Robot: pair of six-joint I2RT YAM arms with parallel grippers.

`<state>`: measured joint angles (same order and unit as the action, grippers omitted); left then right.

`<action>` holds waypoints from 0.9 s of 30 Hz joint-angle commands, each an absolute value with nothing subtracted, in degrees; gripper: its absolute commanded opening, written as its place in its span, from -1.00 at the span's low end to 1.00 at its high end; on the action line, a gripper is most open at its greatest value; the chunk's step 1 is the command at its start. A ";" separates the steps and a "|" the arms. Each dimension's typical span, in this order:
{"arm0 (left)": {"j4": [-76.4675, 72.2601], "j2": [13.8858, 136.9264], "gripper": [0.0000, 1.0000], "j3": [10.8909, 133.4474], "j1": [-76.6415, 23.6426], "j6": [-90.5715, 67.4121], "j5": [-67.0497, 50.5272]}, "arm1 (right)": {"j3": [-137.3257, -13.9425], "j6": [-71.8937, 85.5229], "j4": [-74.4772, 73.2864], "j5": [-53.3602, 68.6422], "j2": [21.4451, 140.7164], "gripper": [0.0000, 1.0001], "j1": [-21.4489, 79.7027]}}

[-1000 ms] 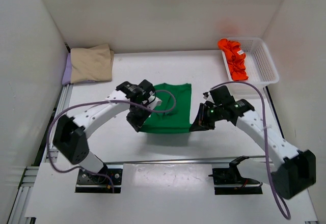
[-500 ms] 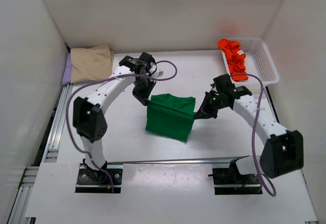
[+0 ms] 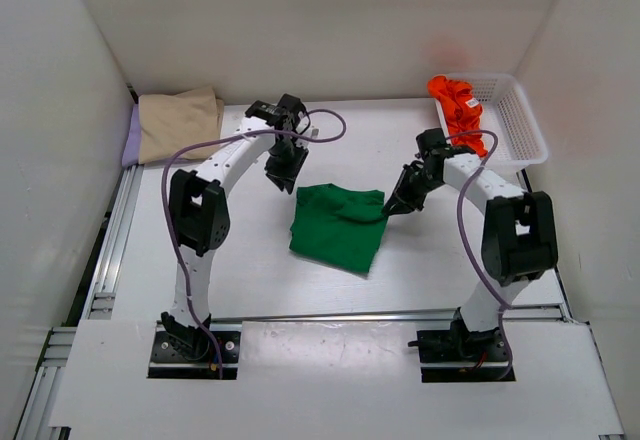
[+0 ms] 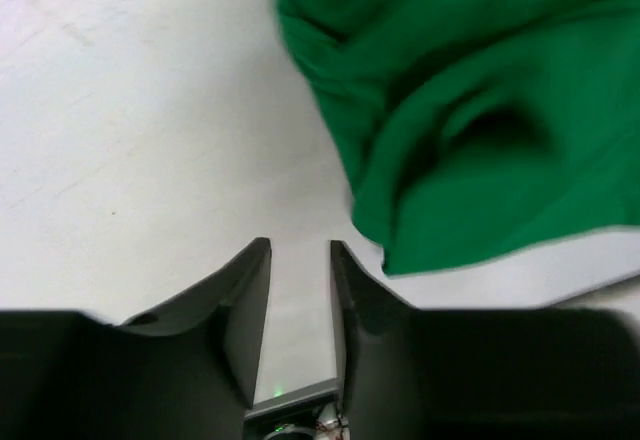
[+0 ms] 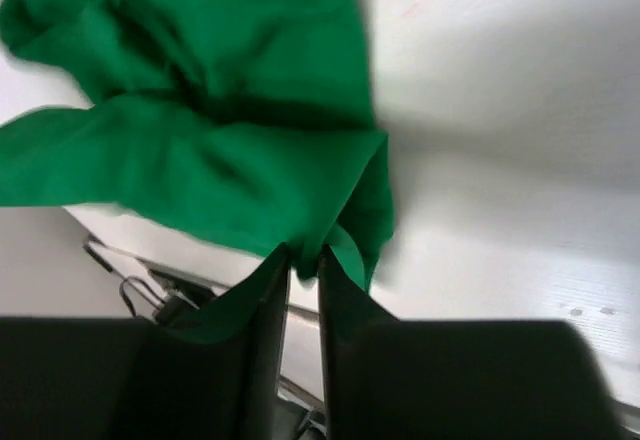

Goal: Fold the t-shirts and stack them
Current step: Fold the long partially folded tshirt into a neat square

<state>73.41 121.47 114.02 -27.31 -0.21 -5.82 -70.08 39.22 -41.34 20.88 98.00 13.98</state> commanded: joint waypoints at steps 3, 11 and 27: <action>67.77 123.83 0.10 117.15 -22.33 0.00 3.84 | -78.12 39.99 -36.48 20.21 104.92 -0.04 10.28; 61.10 116.91 0.21 111.14 -21.44 0.00 -3.40 | -78.15 31.74 -36.47 15.83 99.06 0.14 11.86; 54.58 131.47 0.26 119.88 -27.25 0.00 -19.16 | -65.92 31.55 -28.48 18.11 102.57 0.19 12.39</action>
